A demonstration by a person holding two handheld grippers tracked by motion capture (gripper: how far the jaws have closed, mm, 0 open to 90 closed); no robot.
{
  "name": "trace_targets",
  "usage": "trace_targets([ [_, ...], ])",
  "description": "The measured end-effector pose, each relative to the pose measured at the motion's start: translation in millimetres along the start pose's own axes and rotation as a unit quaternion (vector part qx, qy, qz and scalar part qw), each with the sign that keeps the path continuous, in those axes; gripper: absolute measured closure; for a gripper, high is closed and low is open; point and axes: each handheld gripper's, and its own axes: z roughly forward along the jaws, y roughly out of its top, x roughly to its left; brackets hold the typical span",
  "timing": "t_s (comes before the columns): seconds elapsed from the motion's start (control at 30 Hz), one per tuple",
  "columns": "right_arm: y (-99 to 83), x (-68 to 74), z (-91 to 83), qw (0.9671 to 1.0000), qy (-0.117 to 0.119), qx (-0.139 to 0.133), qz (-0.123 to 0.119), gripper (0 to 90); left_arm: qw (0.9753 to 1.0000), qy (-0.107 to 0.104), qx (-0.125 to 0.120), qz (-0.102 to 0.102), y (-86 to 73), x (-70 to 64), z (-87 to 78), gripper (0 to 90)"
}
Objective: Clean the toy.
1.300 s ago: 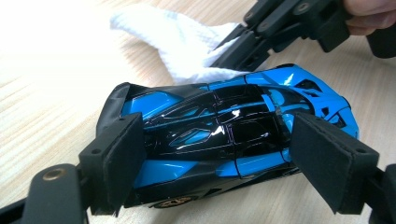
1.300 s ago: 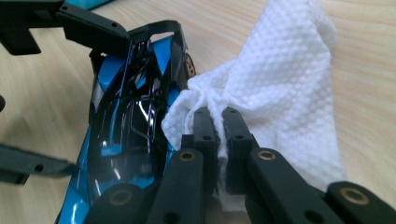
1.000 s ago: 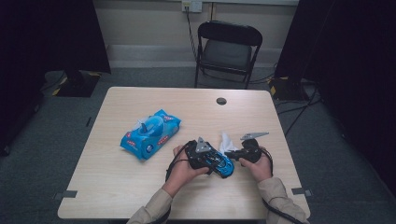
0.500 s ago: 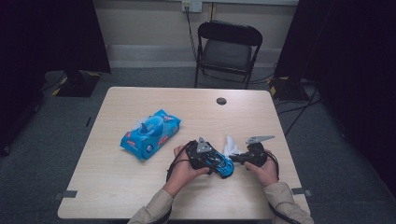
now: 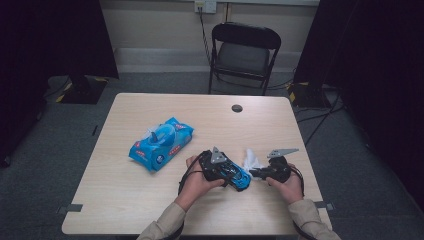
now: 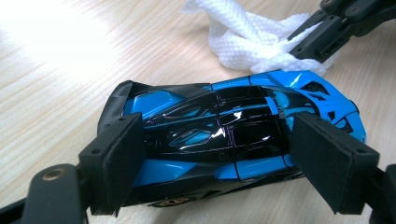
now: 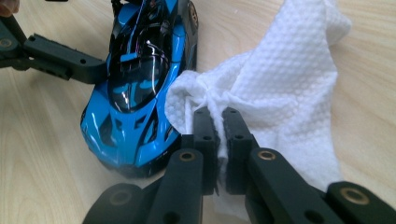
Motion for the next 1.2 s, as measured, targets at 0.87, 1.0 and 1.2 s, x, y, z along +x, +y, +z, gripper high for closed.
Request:
trace_targets([
  [0.87,-9.9,15.1,-20.1,0.9977,-0.013,0.044,-0.050,86.6,1.0000,0.002,0.001,0.004,0.0,0.0,-0.1,17.8],
  [1.0,-7.3,9.4,-30.0,0.9984,-0.020,0.033,-0.041,86.6,1.0000,0.001,0.002,0.004,0.0,0.1,-0.2,17.8],
  [1.2,-1.1,-3.2,-41.4,0.9995,-0.027,0.000,-0.015,86.7,1.0000,0.000,-0.001,0.002,-0.6,-0.1,0.0,17.8],
])
